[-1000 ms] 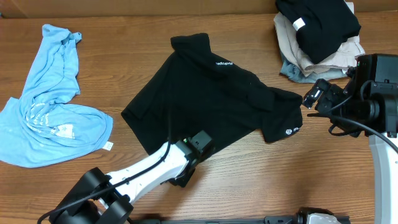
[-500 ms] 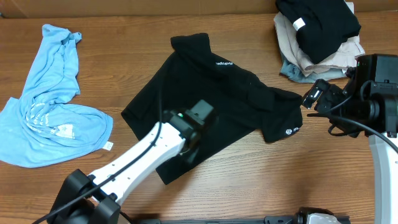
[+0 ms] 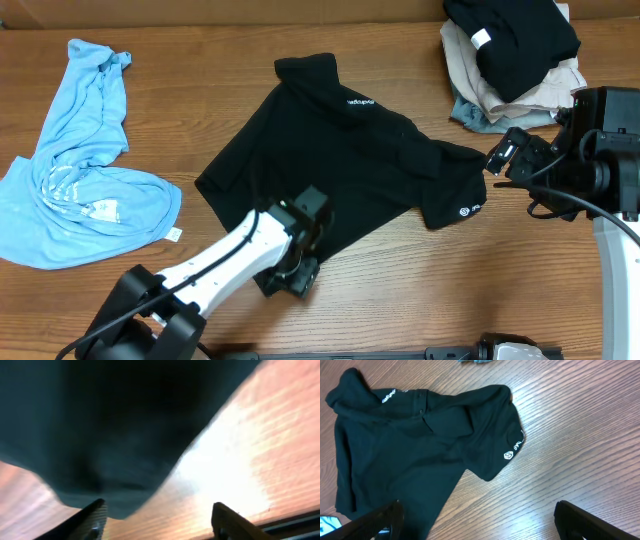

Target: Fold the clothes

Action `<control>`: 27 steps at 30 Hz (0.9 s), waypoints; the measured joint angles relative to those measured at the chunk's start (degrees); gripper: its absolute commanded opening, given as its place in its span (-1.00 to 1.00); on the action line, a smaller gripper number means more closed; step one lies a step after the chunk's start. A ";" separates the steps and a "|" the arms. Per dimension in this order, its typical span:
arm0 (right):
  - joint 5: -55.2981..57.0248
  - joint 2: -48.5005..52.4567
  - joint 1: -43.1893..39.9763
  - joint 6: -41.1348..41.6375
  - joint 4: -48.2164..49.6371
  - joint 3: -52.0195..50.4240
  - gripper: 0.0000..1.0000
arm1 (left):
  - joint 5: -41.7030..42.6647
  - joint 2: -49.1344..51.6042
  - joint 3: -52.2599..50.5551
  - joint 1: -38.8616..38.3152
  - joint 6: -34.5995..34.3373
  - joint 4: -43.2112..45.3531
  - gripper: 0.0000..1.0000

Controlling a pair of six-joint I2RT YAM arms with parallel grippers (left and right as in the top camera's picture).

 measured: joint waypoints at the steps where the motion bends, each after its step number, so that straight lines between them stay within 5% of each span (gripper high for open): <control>1: -0.02 0.00 0.00 -0.02 0.00 0.00 1.00 | 0.26 0.00 -1.09 -0.42 -0.24 0.50 0.45; 8: -0.04 0.00 0.00 0.00 0.55 0.00 1.00 | 1.33 0.02 -5.95 -0.85 -2.36 2.45 0.00; 27: 0.00 0.00 0.00 0.00 1.68 0.00 1.00 | -5.92 0.04 -2.58 -0.85 -2.29 2.84 0.04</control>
